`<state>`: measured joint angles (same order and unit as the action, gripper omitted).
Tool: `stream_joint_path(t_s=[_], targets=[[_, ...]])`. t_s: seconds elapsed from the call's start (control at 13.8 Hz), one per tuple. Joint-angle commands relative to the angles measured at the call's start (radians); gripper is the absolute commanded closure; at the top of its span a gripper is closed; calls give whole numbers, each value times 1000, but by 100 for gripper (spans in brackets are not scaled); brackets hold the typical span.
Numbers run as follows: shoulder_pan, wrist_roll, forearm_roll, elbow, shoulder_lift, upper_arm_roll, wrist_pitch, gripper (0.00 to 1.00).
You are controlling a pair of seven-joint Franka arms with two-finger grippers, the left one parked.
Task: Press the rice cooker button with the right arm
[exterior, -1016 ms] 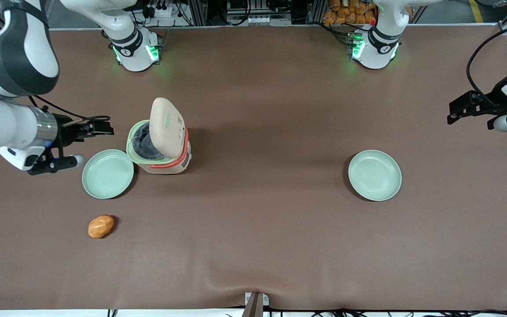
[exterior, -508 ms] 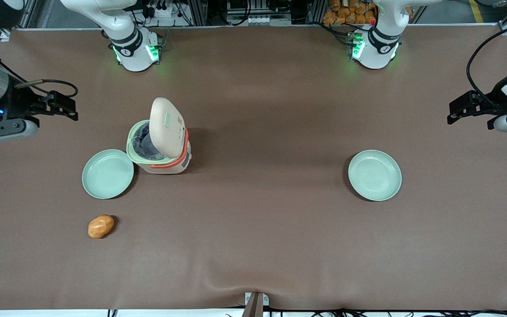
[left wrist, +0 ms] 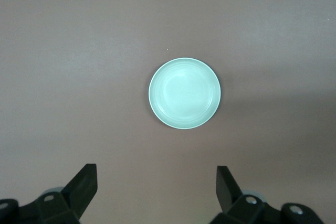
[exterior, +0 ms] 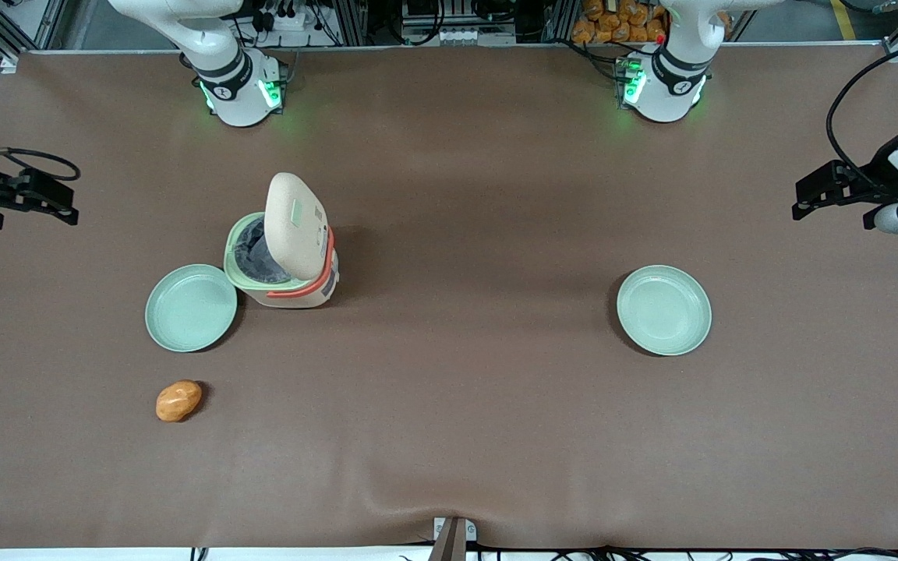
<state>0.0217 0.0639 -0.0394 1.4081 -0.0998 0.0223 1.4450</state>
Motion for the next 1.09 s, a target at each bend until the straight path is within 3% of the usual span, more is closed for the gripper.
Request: stream_joint_path(t_s=[0.0,0.51,0.73,1.02], targets=[[-6,-7,10,100,67,1,18,0],[-5,42,33,106,74,64,6,0],[-5,43,122,107,74,119,-38,0],[4,40,113,103,74,127,-40,0]])
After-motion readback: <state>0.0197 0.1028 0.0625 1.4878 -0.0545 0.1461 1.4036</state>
